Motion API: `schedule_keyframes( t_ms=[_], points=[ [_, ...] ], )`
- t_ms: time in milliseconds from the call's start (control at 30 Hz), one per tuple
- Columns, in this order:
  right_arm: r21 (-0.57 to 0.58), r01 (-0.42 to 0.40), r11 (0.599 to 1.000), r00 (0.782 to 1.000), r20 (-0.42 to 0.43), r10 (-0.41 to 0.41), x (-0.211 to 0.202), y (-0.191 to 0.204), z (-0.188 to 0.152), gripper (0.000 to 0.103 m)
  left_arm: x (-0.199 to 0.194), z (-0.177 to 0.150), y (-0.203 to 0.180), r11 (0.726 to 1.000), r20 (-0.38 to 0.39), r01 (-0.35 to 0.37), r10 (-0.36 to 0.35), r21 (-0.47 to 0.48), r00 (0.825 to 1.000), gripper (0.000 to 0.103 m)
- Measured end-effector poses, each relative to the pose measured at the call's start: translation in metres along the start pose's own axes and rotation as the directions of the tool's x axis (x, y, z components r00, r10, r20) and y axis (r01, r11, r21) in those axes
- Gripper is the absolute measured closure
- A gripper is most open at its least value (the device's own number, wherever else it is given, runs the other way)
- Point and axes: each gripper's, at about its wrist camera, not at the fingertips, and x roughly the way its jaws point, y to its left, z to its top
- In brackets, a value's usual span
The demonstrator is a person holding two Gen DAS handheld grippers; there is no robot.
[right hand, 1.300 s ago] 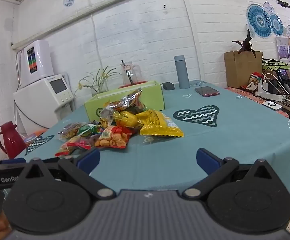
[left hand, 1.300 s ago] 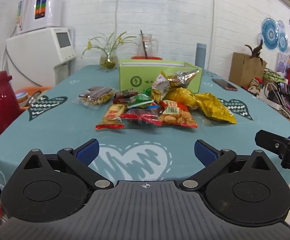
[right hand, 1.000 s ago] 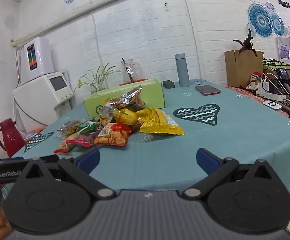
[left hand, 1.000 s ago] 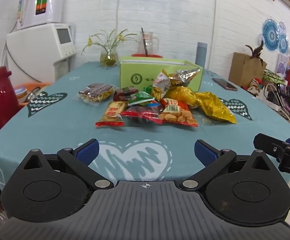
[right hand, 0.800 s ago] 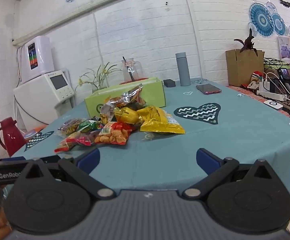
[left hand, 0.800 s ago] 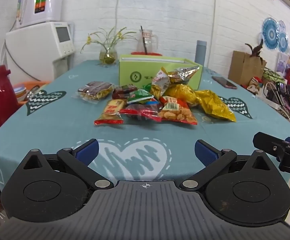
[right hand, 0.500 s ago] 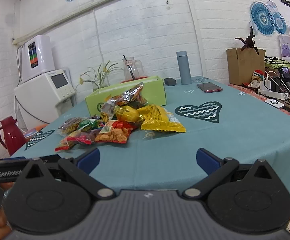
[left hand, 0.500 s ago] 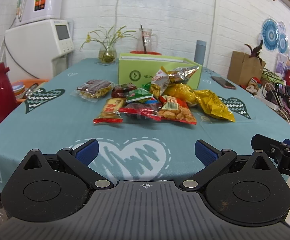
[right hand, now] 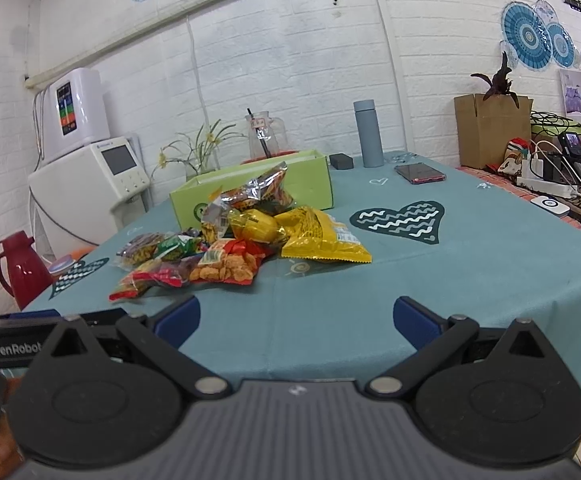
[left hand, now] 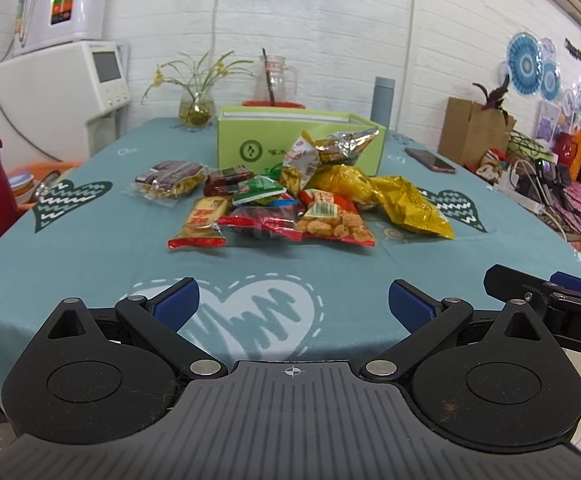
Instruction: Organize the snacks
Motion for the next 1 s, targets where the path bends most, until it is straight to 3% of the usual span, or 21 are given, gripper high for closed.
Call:
schedule_keyframes(
  t_ms=[667,1000],
  points=[
    [-0.013,-0.008,1.000,1.000,-0.012,0.008,0.002,0.004,-0.001,0.001,0.003,-0.006,0.004,0.999,-0.012,0.052,-0.052,-0.002,0.999,0.014],
    [-0.016,-0.011,1.000,1.000,-0.015,0.010,0.004,0.005,-0.002,0.001,0.009,-0.008,0.010,1.000,-0.029,0.016,-0.017,-0.022,0.999,0.011]
  ],
)
